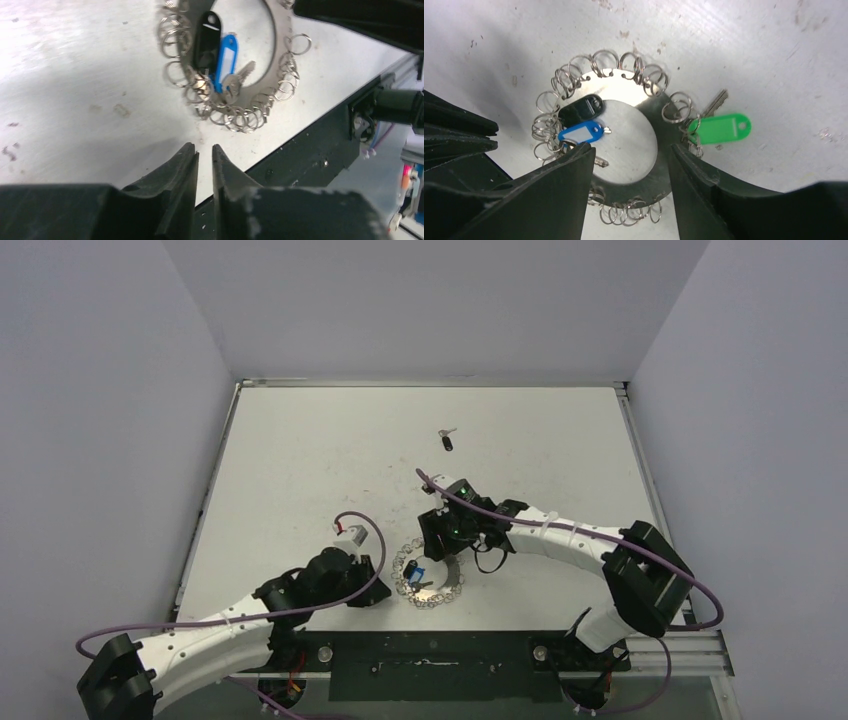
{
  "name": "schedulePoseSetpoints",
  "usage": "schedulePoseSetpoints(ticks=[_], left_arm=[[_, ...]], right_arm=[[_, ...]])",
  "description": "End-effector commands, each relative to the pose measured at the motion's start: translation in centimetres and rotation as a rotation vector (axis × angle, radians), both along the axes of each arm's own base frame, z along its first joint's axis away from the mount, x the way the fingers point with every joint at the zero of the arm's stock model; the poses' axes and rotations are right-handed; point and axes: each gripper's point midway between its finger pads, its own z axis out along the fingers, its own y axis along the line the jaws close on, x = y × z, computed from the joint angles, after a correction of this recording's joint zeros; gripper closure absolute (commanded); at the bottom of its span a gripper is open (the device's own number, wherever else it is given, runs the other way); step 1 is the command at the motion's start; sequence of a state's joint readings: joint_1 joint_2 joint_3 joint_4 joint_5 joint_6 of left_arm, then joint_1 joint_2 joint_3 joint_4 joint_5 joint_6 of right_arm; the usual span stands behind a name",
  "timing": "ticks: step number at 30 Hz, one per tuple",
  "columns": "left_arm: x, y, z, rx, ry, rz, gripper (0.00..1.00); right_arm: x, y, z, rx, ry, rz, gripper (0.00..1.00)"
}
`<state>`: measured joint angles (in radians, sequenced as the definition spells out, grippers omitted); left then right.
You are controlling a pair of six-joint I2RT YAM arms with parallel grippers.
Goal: Put the keys on the keyring
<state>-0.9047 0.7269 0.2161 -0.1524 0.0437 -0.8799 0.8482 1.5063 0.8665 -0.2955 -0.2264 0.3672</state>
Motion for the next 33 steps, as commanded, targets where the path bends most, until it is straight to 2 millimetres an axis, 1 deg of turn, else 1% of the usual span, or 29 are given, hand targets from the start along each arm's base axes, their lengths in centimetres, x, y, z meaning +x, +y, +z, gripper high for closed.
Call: schedulePoseSetpoints(ticks=[1,3,5,8,11,12,16,19,22,28,33], left_arm=[[1.6,1.0,1.4,0.057,-0.048,0.072,0.78],[2.1,1.0,1.6,0.077,-0.051,0.077,0.71],[2.6,1.1,1.6,0.095,-0.047,0.079,0.68],[3.3,1.1,1.5,0.110,-0.025,0.081,0.65],[4.0,1.2,1.5,0.111,-0.019,0.095,0.64],[3.9,1.0,1.6,0.100,-0.010,0.085,0.64],[4.2,1.4,1.9,0.097,-0.011,0.094,0.63],[4.1,2.1,2.1,0.104,-0.010,0.107,0.63],[4.0,2.6,2.2,0.095,-0.010,0.120,0.62],[3.5,2.9,1.8,0.074,0.008,0.139,0.62],[3.3,3.0,1.5,0.071,0.020,0.141,0.62]], right_arm=[[2.7,1.9,2.2,0.049,-0.056,0.003,0.49],[3.0,2.6,2.4,0.052,-0.053,0.012,0.55],[3.4,3.4,2.3,0.056,-0.049,0.023,0.58],[4.0,4.3,1.7,0.034,-0.039,0.038,0.64],[4.4,5.0,1.2,0.000,-0.045,0.056,0.69],[4.5,5.1,1.1,-0.014,-0.048,0.060,0.70],[4.7,5.5,0.2,-0.084,-0.061,0.082,0.75],[4.7,5.8,-0.4,-0.109,-0.064,0.096,0.78],[4.8,6.2,-0.4,-0.117,-0.077,0.104,0.80],[4.9,6.5,-0.3,-0.180,-0.133,0.118,0.80],[5.1,6.6,-0.7,-0.243,-0.162,0.131,0.80]])
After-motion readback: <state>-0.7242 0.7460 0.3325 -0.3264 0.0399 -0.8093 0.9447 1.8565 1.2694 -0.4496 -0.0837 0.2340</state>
